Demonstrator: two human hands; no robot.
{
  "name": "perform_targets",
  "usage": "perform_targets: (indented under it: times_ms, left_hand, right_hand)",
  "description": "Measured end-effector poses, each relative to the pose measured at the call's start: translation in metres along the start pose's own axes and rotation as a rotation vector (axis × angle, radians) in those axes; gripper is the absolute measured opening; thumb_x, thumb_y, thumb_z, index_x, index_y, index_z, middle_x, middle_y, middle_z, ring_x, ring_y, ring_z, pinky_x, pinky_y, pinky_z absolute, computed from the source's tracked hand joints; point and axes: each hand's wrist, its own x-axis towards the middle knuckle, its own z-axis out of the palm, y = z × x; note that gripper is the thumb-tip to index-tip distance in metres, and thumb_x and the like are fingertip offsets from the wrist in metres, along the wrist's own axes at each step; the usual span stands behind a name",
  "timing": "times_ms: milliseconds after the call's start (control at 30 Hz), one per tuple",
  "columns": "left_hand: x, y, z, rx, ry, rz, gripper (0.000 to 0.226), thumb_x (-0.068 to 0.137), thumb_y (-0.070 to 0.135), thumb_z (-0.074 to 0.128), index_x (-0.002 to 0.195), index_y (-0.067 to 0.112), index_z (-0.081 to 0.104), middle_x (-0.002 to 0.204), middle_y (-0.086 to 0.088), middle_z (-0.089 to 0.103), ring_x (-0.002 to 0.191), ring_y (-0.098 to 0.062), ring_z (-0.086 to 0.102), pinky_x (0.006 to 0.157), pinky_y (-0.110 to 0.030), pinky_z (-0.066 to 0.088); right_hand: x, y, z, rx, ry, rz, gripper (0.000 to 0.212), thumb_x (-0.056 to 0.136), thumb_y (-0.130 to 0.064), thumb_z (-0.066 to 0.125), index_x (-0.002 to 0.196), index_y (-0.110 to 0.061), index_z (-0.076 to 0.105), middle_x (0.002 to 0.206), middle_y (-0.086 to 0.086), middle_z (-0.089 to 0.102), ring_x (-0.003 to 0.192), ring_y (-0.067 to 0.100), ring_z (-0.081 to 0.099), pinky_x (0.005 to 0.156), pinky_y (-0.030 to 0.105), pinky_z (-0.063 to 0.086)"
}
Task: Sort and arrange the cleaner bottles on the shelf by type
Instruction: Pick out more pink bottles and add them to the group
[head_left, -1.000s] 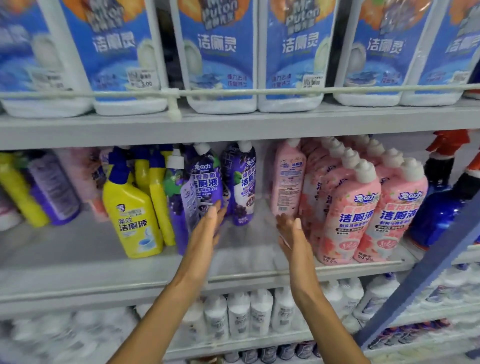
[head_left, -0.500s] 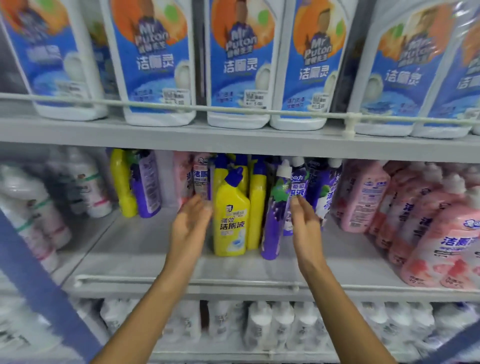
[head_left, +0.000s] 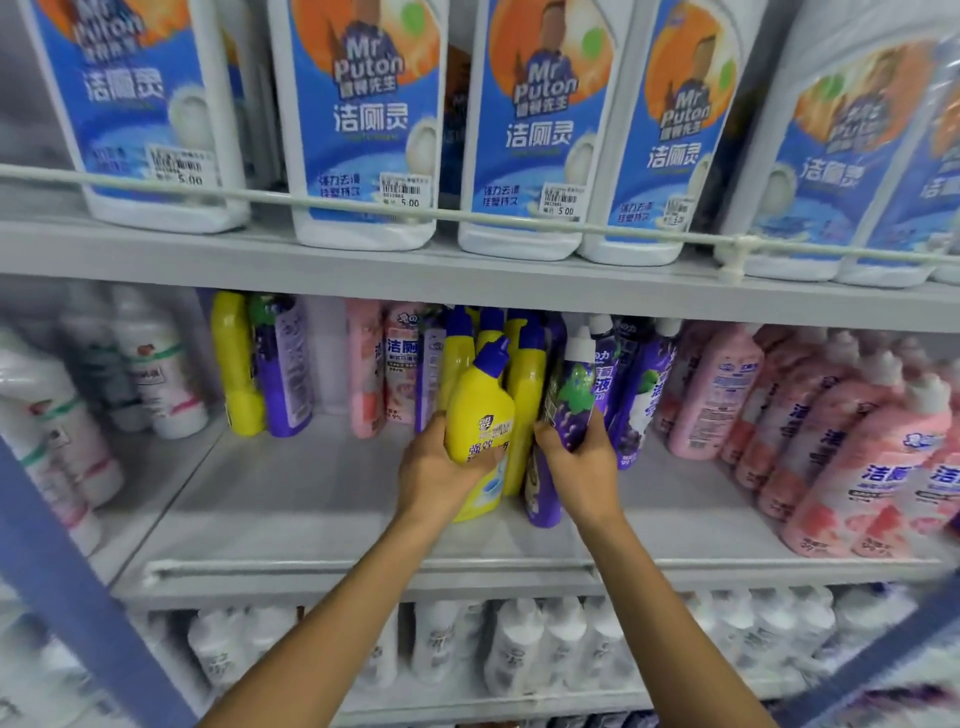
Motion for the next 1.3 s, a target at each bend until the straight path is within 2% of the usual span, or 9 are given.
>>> perform_targets:
  times_ms: [67, 200, 300, 400, 467, 633, 1000, 1233, 1300]
  left_hand:
    - [-0.005, -0.006, -0.002, -0.057, -0.002, 0.023, 0.07, 0.053, 0.067, 0.079, 0.109, 0.026, 0.067, 0.1, 0.005, 0.076, 0.09, -0.017, 0.073, 0.082, -0.043, 0.061]
    - [-0.016, -0.01, -0.02, -0.055, 0.044, 0.042, 0.067, 0.057, 0.061, 0.08, 0.112, 0.025, 0.068, 0.101, 0.007, 0.077, 0.089, -0.011, 0.073, 0.082, -0.041, 0.061]
    - [-0.018, -0.016, -0.043, -0.036, 0.086, 0.04, 0.065, 0.061, 0.06, 0.082, 0.114, 0.026, 0.067, 0.103, 0.009, 0.077, 0.091, -0.011, 0.073, 0.083, -0.041, 0.061]
    - [-0.023, -0.024, -0.071, -0.026, 0.142, 0.014, 0.047, 0.073, 0.038, 0.09, 0.112, 0.024, 0.066, 0.101, 0.008, 0.076, 0.088, -0.007, 0.073, 0.081, -0.037, 0.06]
    - [-0.023, -0.032, -0.094, 0.001, 0.211, -0.01, 0.042, 0.078, 0.031, 0.088, 0.112, 0.024, 0.065, 0.101, 0.009, 0.075, 0.087, -0.005, 0.072, 0.079, -0.034, 0.059]
    - [-0.014, -0.048, -0.148, 0.156, 0.422, -0.072, 0.055, 0.067, 0.056, 0.078, 0.108, 0.022, 0.066, 0.096, 0.003, 0.075, 0.087, -0.022, 0.071, 0.079, -0.04, 0.057]
    - [0.007, -0.068, -0.198, 0.316, 0.681, -0.162, 0.058, 0.085, 0.044, 0.079, 0.119, 0.005, 0.054, 0.113, -0.026, 0.067, 0.104, -0.048, 0.062, 0.09, -0.053, 0.051]
    - [-0.007, -0.063, -0.189, 0.219, 0.621, -0.18, 0.056, 0.088, 0.04, 0.076, 0.125, 0.008, 0.049, 0.123, -0.018, 0.063, 0.114, -0.042, 0.059, 0.089, -0.045, 0.046]
    - [-0.018, -0.054, -0.18, 0.162, 0.634, -0.086, 0.057, 0.089, 0.044, 0.075, 0.13, 0.015, 0.047, 0.124, -0.01, 0.063, 0.114, -0.035, 0.06, 0.091, -0.044, 0.048]
  right_hand:
    - [0.001, 0.005, -0.003, -0.021, -0.008, 0.015, 0.032, 0.09, -0.011, 0.073, 0.119, -0.012, 0.06, 0.099, -0.005, 0.071, 0.08, -0.012, 0.062, 0.069, 0.0, 0.042]
    - [0.003, 0.007, -0.008, -0.049, -0.037, 0.012, 0.022, 0.091, -0.012, 0.072, 0.103, -0.011, 0.055, 0.083, -0.005, 0.064, 0.068, -0.013, 0.058, 0.062, 0.004, 0.041]
    - [0.006, 0.009, -0.01, -0.037, -0.044, -0.023, 0.028, 0.091, -0.017, 0.073, 0.113, -0.011, 0.055, 0.092, -0.004, 0.067, 0.078, -0.008, 0.06, 0.067, 0.008, 0.043]
    - [0.008, 0.012, -0.009, 0.005, -0.064, -0.046, 0.033, 0.093, -0.017, 0.073, 0.12, -0.009, 0.055, 0.097, -0.001, 0.068, 0.084, 0.008, 0.064, 0.076, 0.025, 0.046]
    - [0.008, 0.014, -0.008, 0.03, -0.069, -0.058, 0.034, 0.093, -0.015, 0.072, 0.122, -0.01, 0.054, 0.095, -0.003, 0.067, 0.084, 0.009, 0.063, 0.078, 0.027, 0.045]
    - [0.01, 0.016, -0.005, 0.107, -0.093, -0.047, 0.037, 0.095, -0.011, 0.07, 0.128, -0.01, 0.053, 0.097, -0.007, 0.067, 0.086, 0.001, 0.063, 0.082, 0.026, 0.046]
    - [0.012, 0.016, -0.007, 0.173, -0.146, -0.059, 0.041, 0.095, -0.015, 0.072, 0.131, -0.014, 0.052, 0.11, 0.0, 0.07, 0.1, 0.021, 0.068, 0.094, 0.038, 0.053]
    - [0.011, 0.015, -0.007, 0.181, -0.136, -0.062, 0.044, 0.095, -0.017, 0.072, 0.134, -0.013, 0.052, 0.121, 0.008, 0.069, 0.107, 0.026, 0.066, 0.092, 0.034, 0.052]
    - [0.012, 0.015, -0.007, 0.185, -0.141, -0.054, 0.045, 0.095, -0.018, 0.072, 0.135, -0.013, 0.052, 0.123, 0.009, 0.068, 0.108, 0.026, 0.066, 0.09, 0.032, 0.05]
